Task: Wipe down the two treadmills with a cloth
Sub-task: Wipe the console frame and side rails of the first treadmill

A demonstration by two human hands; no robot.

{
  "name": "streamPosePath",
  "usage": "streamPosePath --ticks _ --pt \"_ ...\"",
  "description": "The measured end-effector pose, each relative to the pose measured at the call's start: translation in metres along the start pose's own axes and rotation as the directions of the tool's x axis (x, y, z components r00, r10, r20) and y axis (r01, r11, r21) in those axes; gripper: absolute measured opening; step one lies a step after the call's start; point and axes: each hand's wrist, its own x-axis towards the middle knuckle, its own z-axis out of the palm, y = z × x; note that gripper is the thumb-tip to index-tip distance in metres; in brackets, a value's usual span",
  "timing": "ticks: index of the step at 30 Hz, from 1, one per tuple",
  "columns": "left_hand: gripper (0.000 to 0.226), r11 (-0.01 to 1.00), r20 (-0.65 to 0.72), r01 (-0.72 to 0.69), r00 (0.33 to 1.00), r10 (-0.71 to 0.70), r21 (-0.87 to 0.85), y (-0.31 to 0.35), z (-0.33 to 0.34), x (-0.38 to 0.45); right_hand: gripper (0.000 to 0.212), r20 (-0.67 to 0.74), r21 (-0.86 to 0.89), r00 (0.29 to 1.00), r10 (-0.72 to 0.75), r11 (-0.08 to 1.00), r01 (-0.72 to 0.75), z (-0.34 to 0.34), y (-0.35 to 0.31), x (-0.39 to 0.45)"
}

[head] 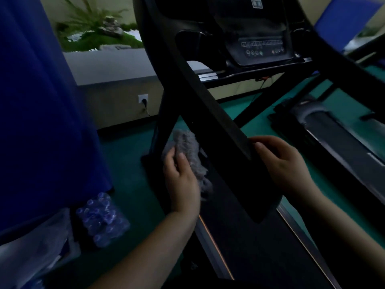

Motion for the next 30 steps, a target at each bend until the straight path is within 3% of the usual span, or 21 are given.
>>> streamPosePath --ticks 3,7,11,14,16,17,19,21,23,25,26,28,30 --pt "0.035 0.994 0.081 -0.110 0.991 0.110 -0.001 -0.007 0.010 -0.033 0.020 -0.035 0.001 0.998 0.045 0.999 -0.045 0.002 -0.003 -0.009" --pt "0.045 0.914 0.248 -0.405 0.888 0.388 0.020 -0.009 0.030 -0.053 0.020 -0.052 0.004 0.997 0.063 0.998 -0.063 0.006 -0.008 -0.012" --pt "0.045 0.826 0.214 -0.564 0.808 0.548 0.013 -0.021 0.040 -0.004 0.021 -0.046 0.048 0.996 0.073 0.996 -0.071 0.007 -0.011 -0.013" --pt "0.042 0.862 0.185 -0.504 0.843 0.504 -0.050 -0.025 0.038 -0.005 0.021 -0.041 0.057 0.997 0.070 0.996 -0.068 0.009 -0.011 -0.013" --pt "0.038 0.951 0.138 -0.280 0.945 0.297 -0.130 -0.028 0.035 -0.044 0.020 -0.034 0.065 0.997 0.064 0.996 -0.062 0.008 -0.009 -0.013" --pt "0.037 0.957 0.176 -0.246 0.946 0.271 -0.154 -0.030 0.032 -0.068 0.020 -0.030 0.063 0.997 0.066 0.996 -0.064 0.008 -0.009 -0.013" --pt "0.041 0.924 0.276 -0.367 0.882 0.383 -0.110 -0.036 0.022 -0.109 0.020 -0.025 0.056 0.998 0.059 0.997 -0.058 0.007 -0.009 -0.014" --pt "0.038 0.878 0.259 -0.476 0.843 0.472 -0.051 -0.042 0.026 -0.105 0.020 -0.014 0.057 0.998 0.054 0.997 -0.053 0.004 -0.008 -0.015" --pt "0.034 0.900 0.061 -0.435 0.898 0.436 -0.023 -0.028 0.045 -0.059 0.020 0.006 0.066 0.998 0.055 0.996 -0.056 0.003 -0.008 -0.016" --pt "0.039 0.953 -0.014 -0.293 0.956 0.293 -0.075 -0.015 0.059 -0.009 0.020 0.015 0.063 0.999 0.051 0.997 -0.052 0.002 -0.008 -0.016" --pt "0.040 0.950 -0.049 -0.305 0.952 0.302 -0.074 -0.013 0.062 0.006 0.020 0.018 0.060 0.999 0.050 0.997 -0.051 0.002 -0.009 -0.016" --pt "0.040 0.942 -0.073 -0.322 0.946 0.317 -0.093 -0.021 0.062 -0.003 0.019 0.020 0.051 0.998 0.052 0.997 -0.053 0.002 -0.009 -0.015" --pt "0.035 0.953 0.007 -0.228 0.972 0.234 -0.200 -0.028 0.052 -0.055 0.017 0.032 0.017 0.998 0.058 0.998 -0.058 0.000 -0.008 -0.011"
